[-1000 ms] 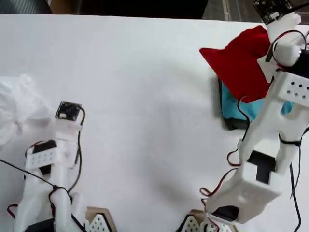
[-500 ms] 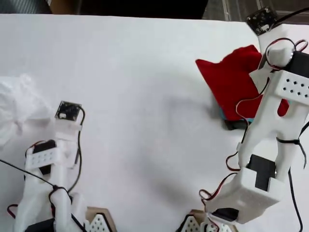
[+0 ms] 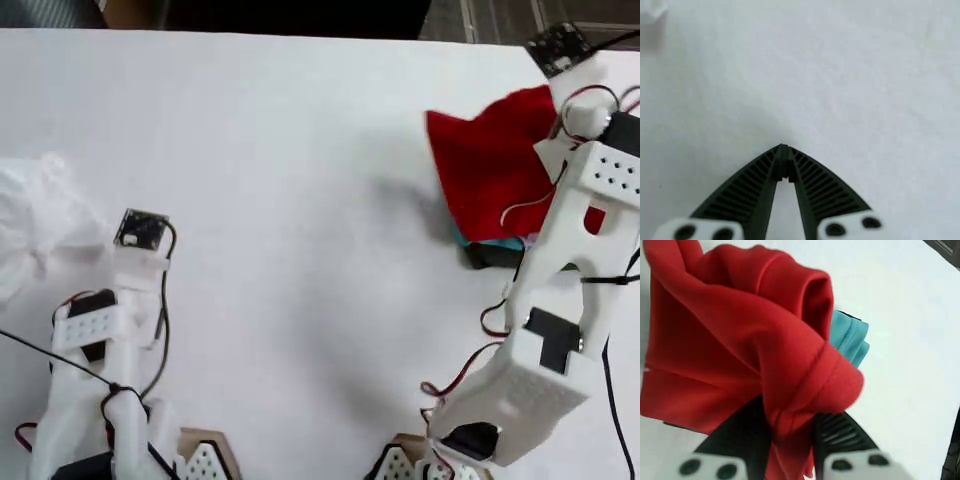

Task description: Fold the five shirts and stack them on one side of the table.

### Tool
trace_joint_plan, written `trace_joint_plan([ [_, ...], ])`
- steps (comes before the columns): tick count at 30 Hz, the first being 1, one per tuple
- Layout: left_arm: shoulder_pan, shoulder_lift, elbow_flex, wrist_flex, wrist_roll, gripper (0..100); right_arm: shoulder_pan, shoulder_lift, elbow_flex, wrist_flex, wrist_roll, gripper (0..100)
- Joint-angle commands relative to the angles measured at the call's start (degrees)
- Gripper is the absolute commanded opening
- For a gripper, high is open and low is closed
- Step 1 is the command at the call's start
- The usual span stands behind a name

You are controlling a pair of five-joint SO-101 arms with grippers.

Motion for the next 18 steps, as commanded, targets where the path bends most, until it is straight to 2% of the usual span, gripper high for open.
trace_joint_plan([
  [1, -0.44, -1.76, -0.13, -0.97, 0.44, 3, 3.21, 2.07, -0.26, -4.09, 0.7, 2.1],
  [8, -0.44, -1.76, -0.13, -0.97, 0.44, 3, 4.18, 5.85, -0.26, -7.52, 6.07, 2.1],
  [18, -0.44, -1.67, -0.13, -0.97, 0.44, 3, 5.05, 15.87, -8.44, -8.4, 6.24, 2.3],
])
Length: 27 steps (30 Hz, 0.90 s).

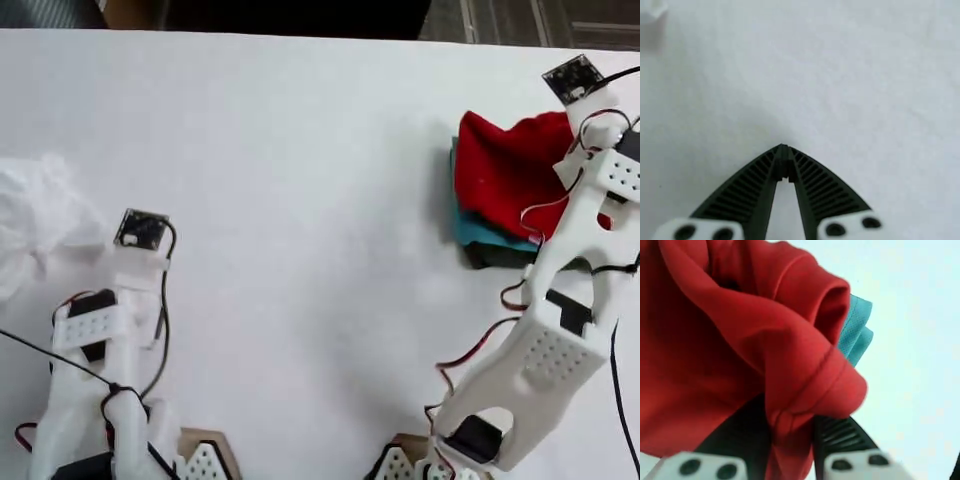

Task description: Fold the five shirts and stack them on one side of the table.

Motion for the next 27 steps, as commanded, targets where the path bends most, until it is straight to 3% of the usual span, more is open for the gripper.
trace_joint_plan([
  [1, -0.44, -1.67, -0.13, -0.97, 0.44, 3, 1.27, 2.15, -5.54, -0.66, 0.26, 2.5],
  [4, -0.44, -1.67, -0.13, -0.97, 0.44, 3, 2.24, 4.26, -8.53, -0.4, 0.09, 4.8],
  [11, -0.44, -1.58, -0.13, -0.97, 0.44, 3, 3.38, 4.7, -14.95, 4.09, -0.09, 29.1],
  [17, -0.44, -1.58, -0.13, -0.97, 0.44, 3, 2.24, 4.7, -24.26, 11.38, -9.41, 30.1],
  [23, -0.44, -1.58, -0.13, -0.97, 0.44, 3, -4.35, 4.7, -32.62, 27.82, -9.76, 30.1],
  [27, -0.44, -1.58, -0.13, -0.97, 0.44, 3, -8.84, 4.62, -32.09, 29.76, -10.11, 30.0],
])
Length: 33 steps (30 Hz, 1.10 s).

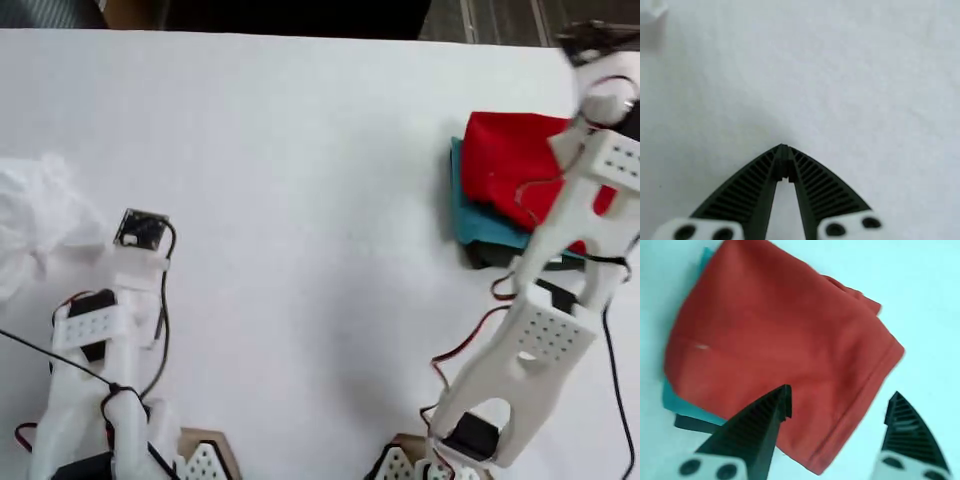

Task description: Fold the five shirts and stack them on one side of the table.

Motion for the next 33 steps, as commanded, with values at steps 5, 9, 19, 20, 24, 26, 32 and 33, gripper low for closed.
trace_joint_plan([
  [5, -0.44, -1.58, -0.13, -0.97, 0.44, 3, -6.55, -2.86, 4.84, 1.63, -0.53, 26.2],
  [9, -0.44, -1.67, -0.13, -0.97, 0.44, 3, -8.57, -8.04, 15.74, 1.45, -3.16, 25.2],
  [19, -0.44, -1.67, -0.13, -0.97, 0.44, 3, -7.34, -11.3, 35.08, -1.89, -4.04, 26.0],
  [20, -0.44, -1.67, -0.13, -0.97, 0.44, 3, -7.16, -11.65, 34.99, -1.89, -3.87, 26.0],
  [24, -0.44, -1.67, -0.13, -0.97, 0.44, 3, -6.73, -16.84, 35.25, -2.95, -3.78, 25.9],
  [26, -0.44, -1.67, -0.13, -0.97, 0.44, 3, -6.81, -19.65, 35.43, -3.91, -3.87, 25.8],
  [32, -0.44, -1.67, -0.13, -0.97, 0.44, 3, -10.33, -22.11, 35.52, -2.95, -4.57, 25.8],
  [33, -0.44, -1.67, -0.13, -0.97, 0.44, 3, -11.12, -21.93, 35.52, -2.77, -5.63, 25.8],
])
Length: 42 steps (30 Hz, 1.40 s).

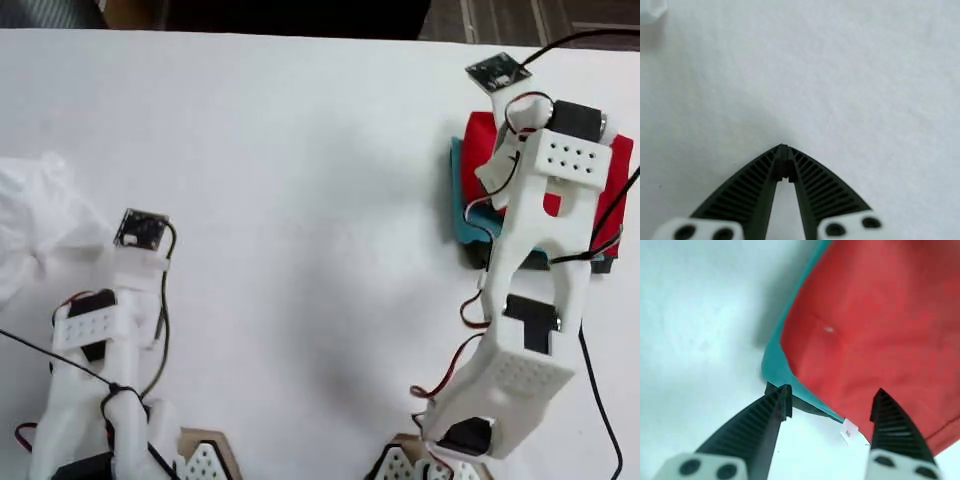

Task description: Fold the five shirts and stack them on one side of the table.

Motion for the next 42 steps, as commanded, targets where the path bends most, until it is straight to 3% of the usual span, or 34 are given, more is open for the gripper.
trace_joint_plan([
  [1, -0.44, -1.67, -0.13, -0.97, 0.44, 3, -3.03, -3.56, -0.18, 0.57, -2.73, 25.8],
  [11, -0.44, -1.67, -0.13, -0.97, 0.44, 3, -5.58, -0.4, 11.16, -12.18, -7.56, 17.3],
  [18, -0.44, -1.67, -0.13, -0.97, 0.44, 3, -2.42, 0.04, 17.32, -20.09, -7.47, 16.8],
  [23, -0.44, -1.67, -0.13, -0.97, 0.44, 3, 0.04, 0.04, 17.32, -23.96, -7.47, 3.5],
  [37, -0.35, -1.58, -0.13, -0.97, 0.44, 3, 1.54, -1.45, 17.32, -24.22, -7.03, 2.1],
  [42, -0.35, -1.58, -0.13, -0.97, 0.44, 3, 1.01, -7.87, 17.58, -19.47, -7.38, 2.1],
])
